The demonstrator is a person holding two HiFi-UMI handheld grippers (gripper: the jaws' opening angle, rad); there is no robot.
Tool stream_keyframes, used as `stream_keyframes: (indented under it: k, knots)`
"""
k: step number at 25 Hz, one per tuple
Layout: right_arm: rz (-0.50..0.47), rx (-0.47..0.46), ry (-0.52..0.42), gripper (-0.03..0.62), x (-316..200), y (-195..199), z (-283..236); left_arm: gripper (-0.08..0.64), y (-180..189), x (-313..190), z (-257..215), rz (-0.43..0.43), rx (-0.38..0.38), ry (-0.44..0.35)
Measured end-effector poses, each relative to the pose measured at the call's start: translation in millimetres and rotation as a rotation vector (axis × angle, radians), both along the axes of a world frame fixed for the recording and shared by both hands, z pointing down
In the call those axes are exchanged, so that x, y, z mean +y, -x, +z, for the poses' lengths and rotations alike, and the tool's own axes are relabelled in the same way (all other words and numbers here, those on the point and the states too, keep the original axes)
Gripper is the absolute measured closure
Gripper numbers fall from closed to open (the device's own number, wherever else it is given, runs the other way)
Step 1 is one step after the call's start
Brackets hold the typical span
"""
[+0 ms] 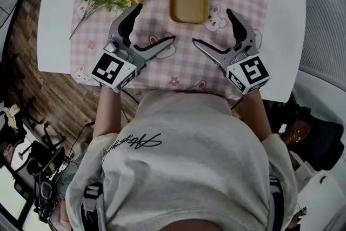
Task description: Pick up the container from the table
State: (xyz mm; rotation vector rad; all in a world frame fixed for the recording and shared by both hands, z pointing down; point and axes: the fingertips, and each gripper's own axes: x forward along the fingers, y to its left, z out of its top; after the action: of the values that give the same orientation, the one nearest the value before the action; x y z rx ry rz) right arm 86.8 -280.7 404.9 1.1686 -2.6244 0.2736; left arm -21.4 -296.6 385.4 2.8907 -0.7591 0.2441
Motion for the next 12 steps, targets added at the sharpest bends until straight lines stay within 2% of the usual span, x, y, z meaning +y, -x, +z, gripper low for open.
stream_keyframes:
  k: [7, 12]
  knots:
    - [-0.017, 0.049, 0.042, 0.075, -7.7, -0.4, 23.1, 0.092, -7.5, -8.2, 22.6, 0.024, -0.049, 0.031]
    - [-0.025, 0.094, 0.062, 0.075, -13.3, -0.8, 39.5, 0.092, -14.3, -10.9, 41.9, 0.052, -0.119, 0.041]
